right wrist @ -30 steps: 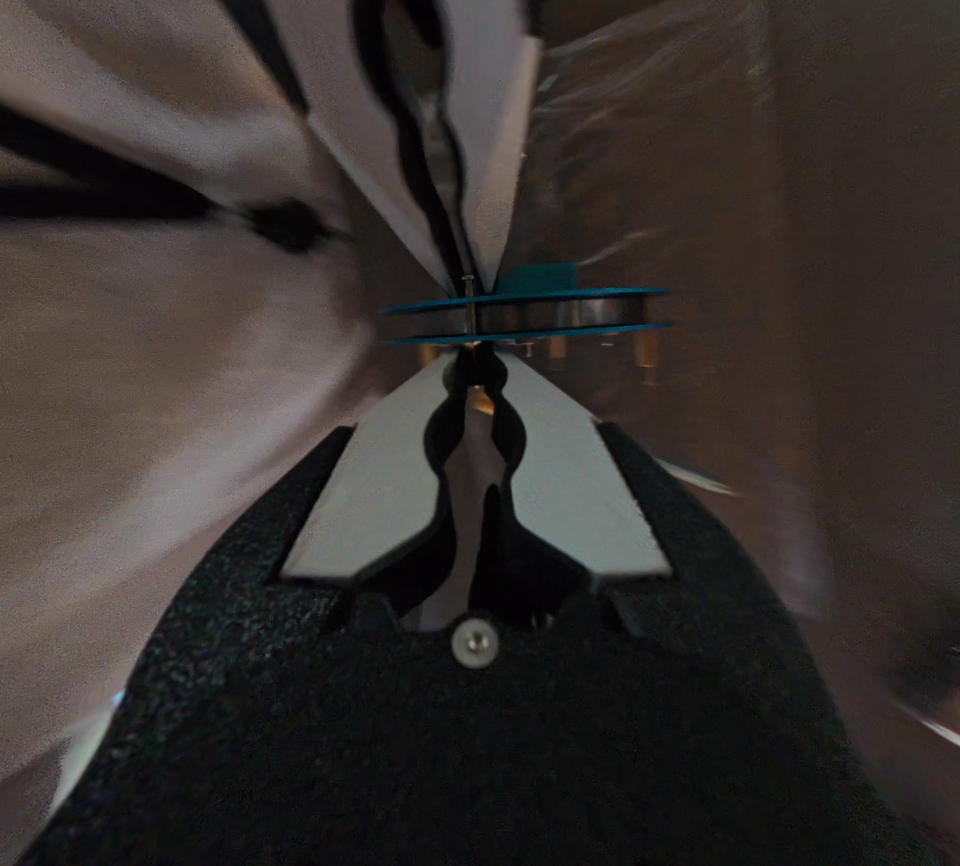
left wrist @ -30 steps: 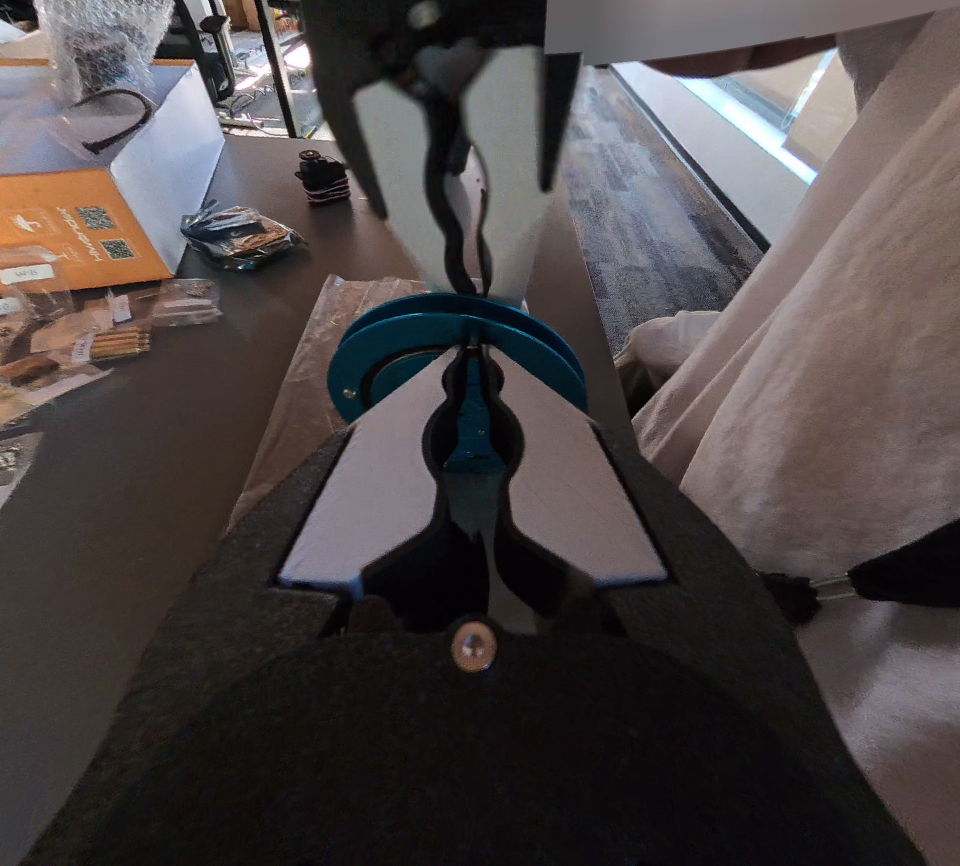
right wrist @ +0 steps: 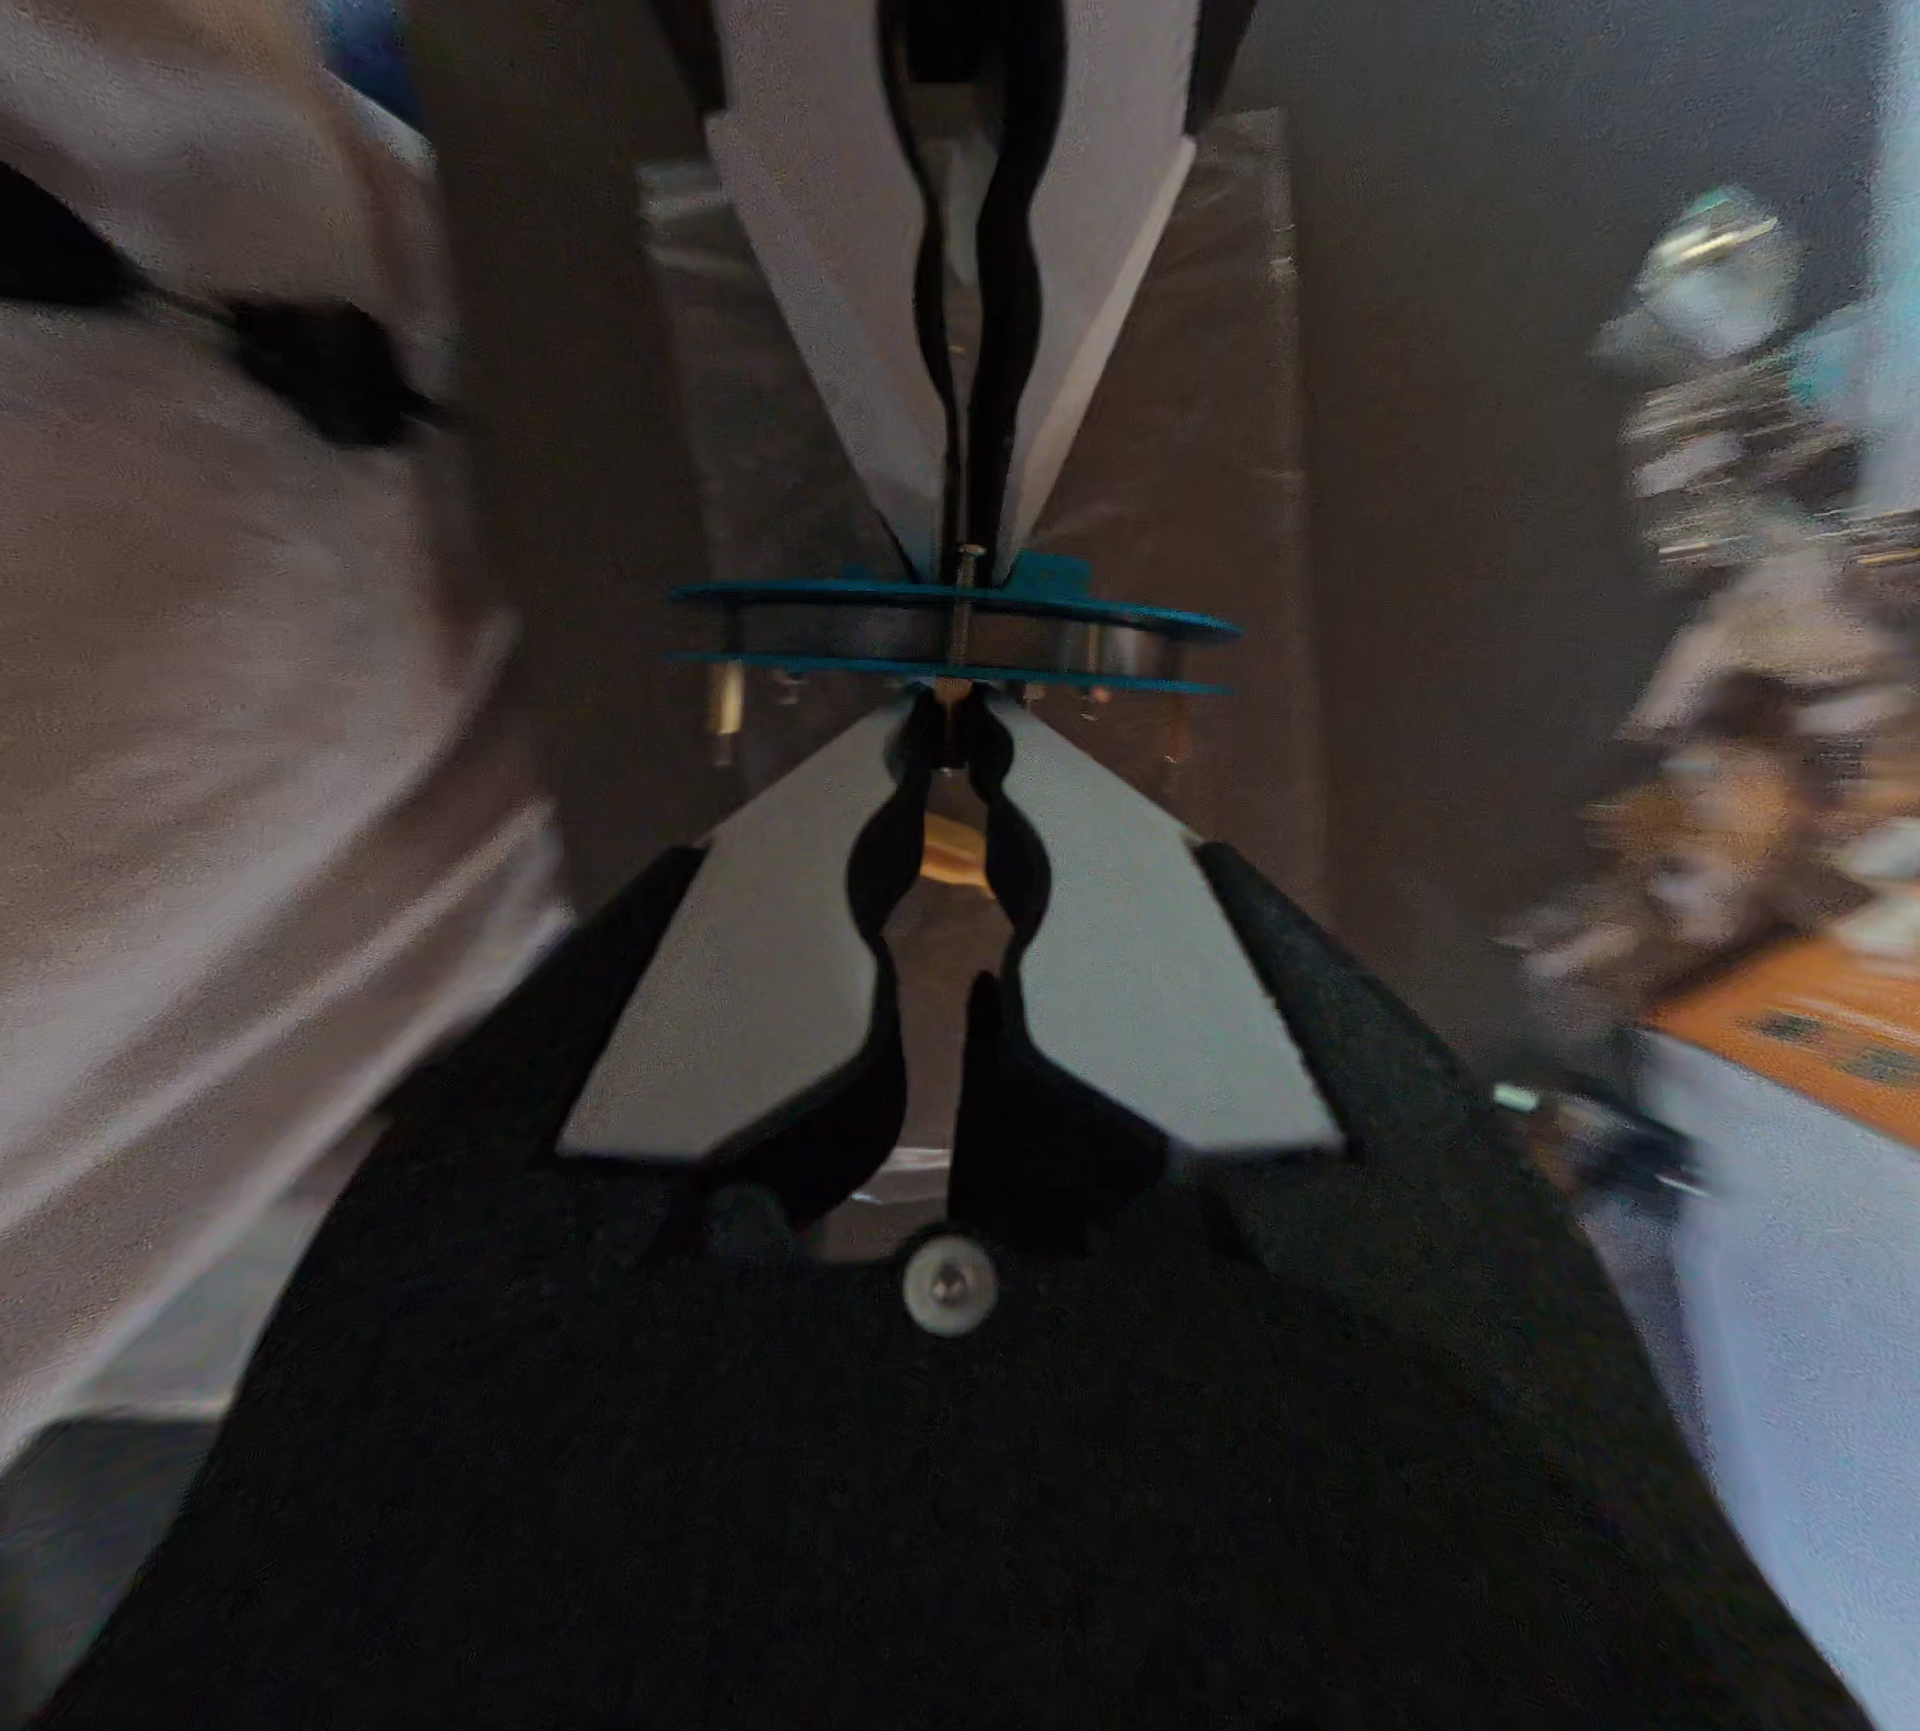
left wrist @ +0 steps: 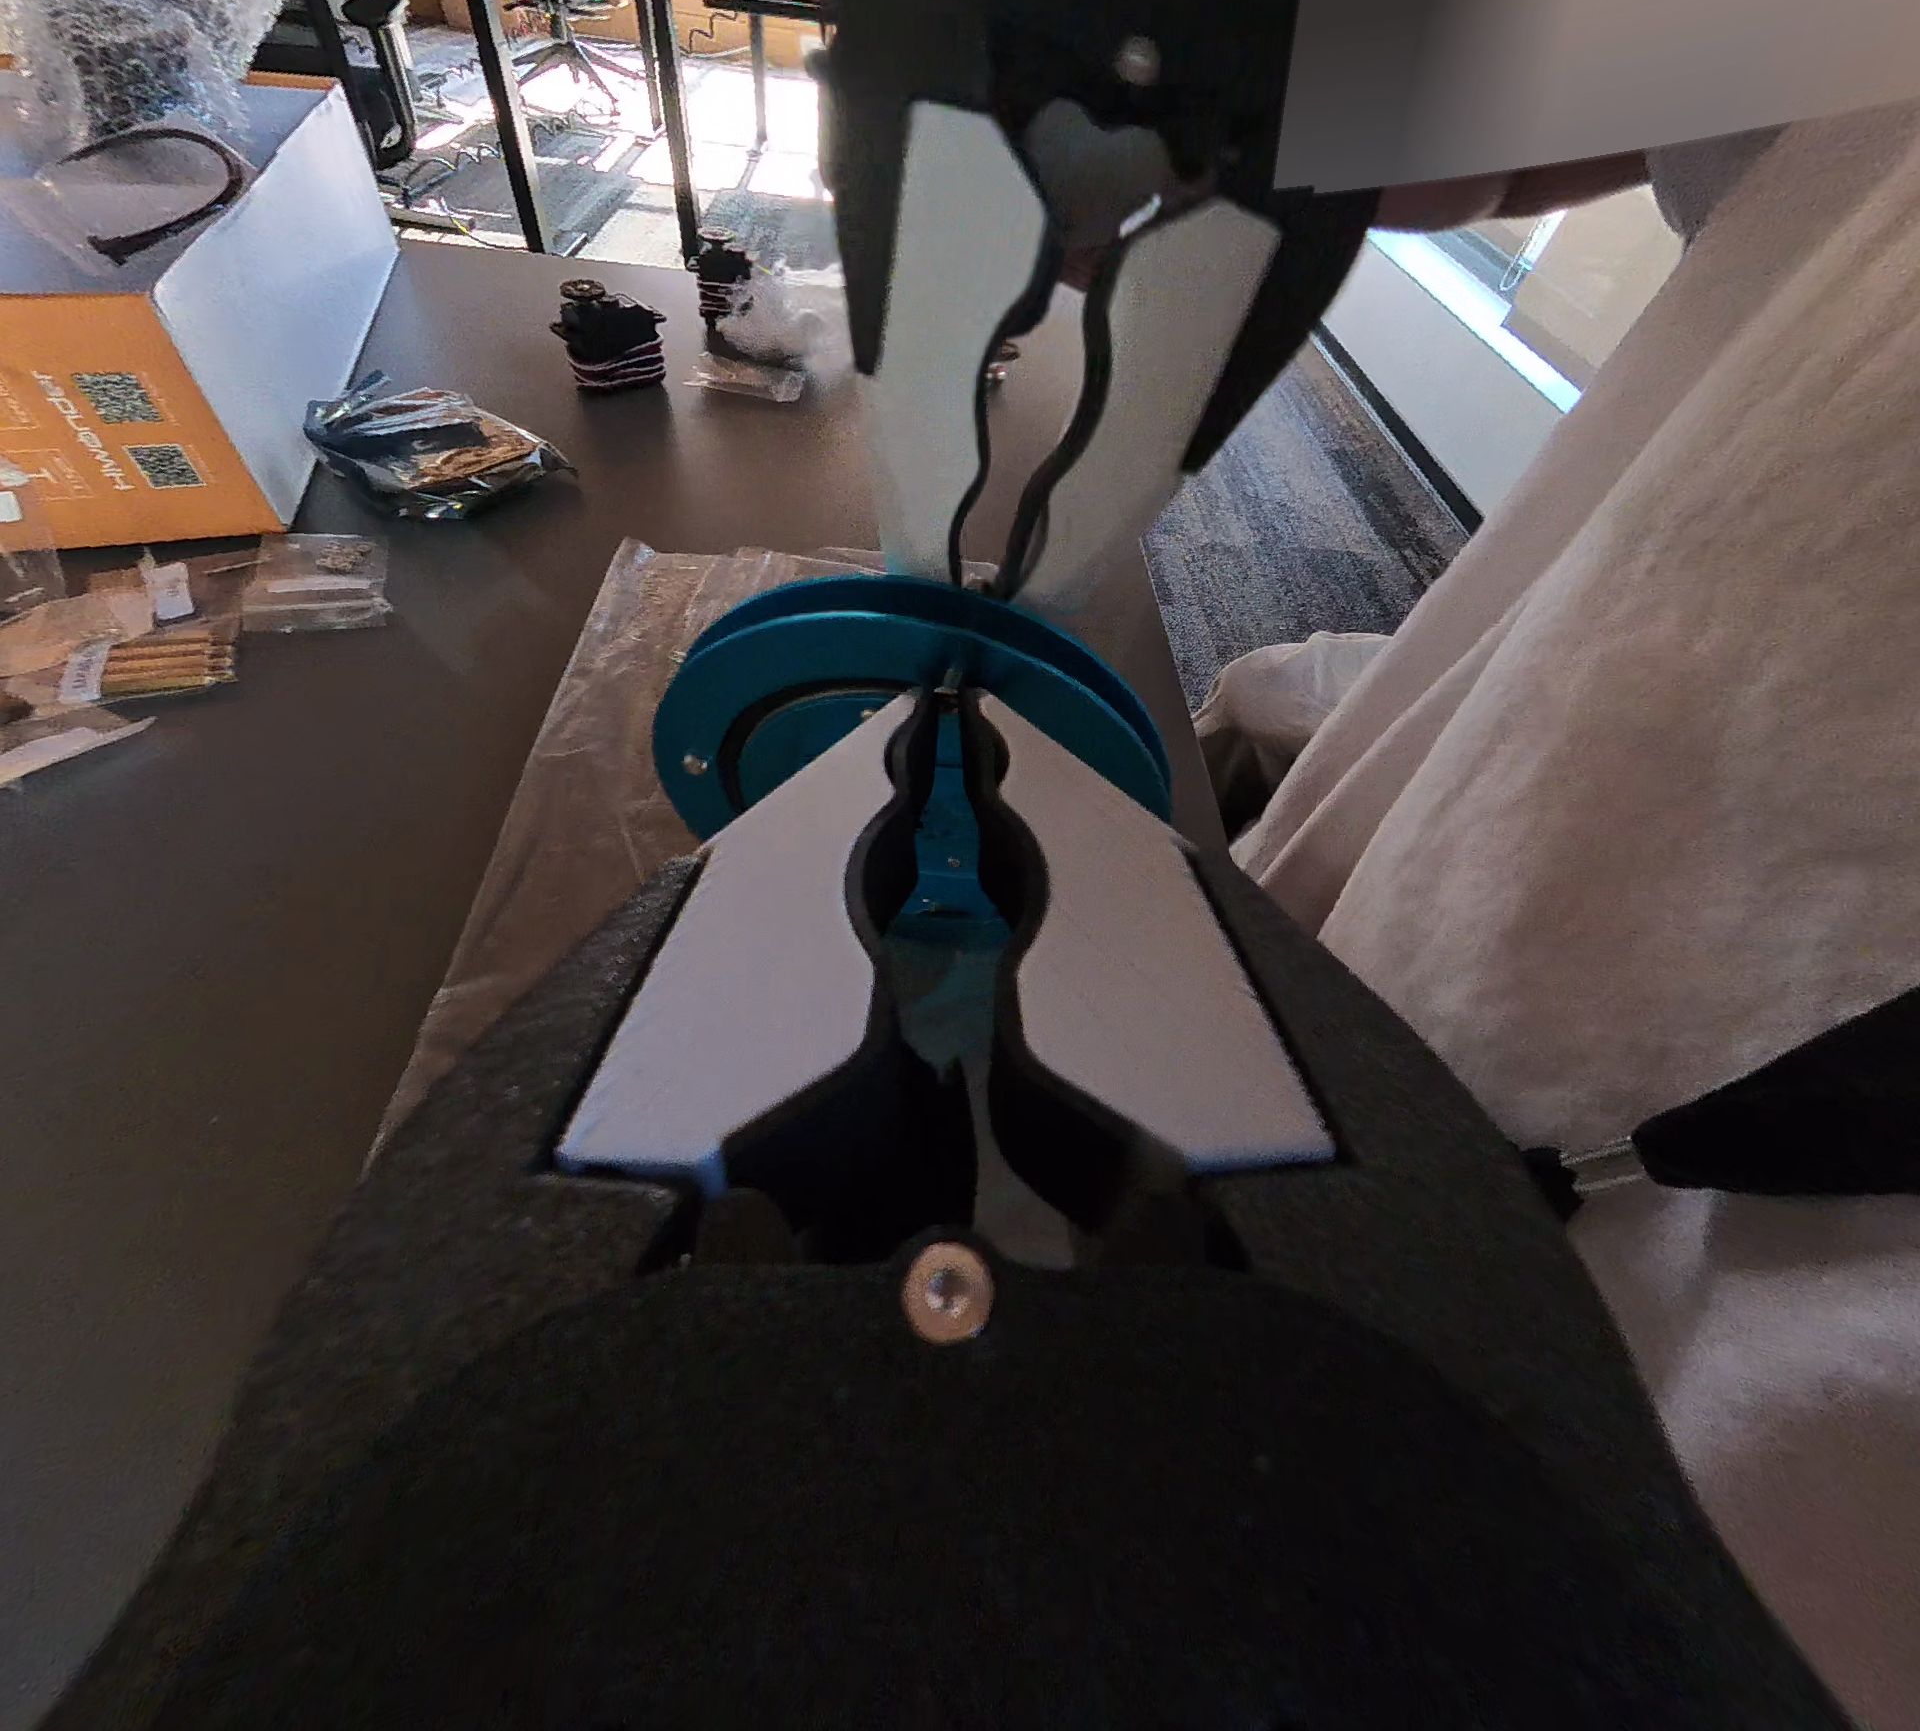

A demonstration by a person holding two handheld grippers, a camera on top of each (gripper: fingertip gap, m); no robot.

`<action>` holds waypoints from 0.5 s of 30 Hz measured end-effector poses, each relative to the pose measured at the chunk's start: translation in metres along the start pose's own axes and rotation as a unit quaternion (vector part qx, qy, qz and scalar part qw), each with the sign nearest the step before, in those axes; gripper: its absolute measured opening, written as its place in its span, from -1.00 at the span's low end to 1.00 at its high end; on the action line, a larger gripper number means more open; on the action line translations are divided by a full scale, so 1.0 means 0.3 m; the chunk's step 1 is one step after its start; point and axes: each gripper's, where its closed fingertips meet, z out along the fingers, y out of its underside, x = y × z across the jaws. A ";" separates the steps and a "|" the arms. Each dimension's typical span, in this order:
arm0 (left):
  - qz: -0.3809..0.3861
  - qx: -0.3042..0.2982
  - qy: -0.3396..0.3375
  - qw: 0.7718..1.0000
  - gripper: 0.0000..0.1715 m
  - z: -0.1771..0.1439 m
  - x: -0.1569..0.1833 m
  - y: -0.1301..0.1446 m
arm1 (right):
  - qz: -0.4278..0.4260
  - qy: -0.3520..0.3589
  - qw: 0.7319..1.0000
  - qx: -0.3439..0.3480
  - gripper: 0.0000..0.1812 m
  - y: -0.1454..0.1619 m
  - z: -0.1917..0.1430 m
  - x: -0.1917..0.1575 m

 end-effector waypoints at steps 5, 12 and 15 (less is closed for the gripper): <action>0.034 0.000 0.001 0.999 -0.97 0.010 0.028 0.000 | 0.102 -0.164 0.981 -0.021 -0.98 0.009 -0.007 -0.056; 0.025 -0.006 -0.012 1.000 -0.95 0.002 0.010 0.002 | 0.379 -0.465 0.796 0.081 -0.96 -0.045 -0.047 -0.113; -0.004 -0.001 -0.012 1.000 -0.96 -0.005 -0.007 0.002 | 0.308 -0.309 0.889 0.138 -0.68 -0.006 -0.042 -0.069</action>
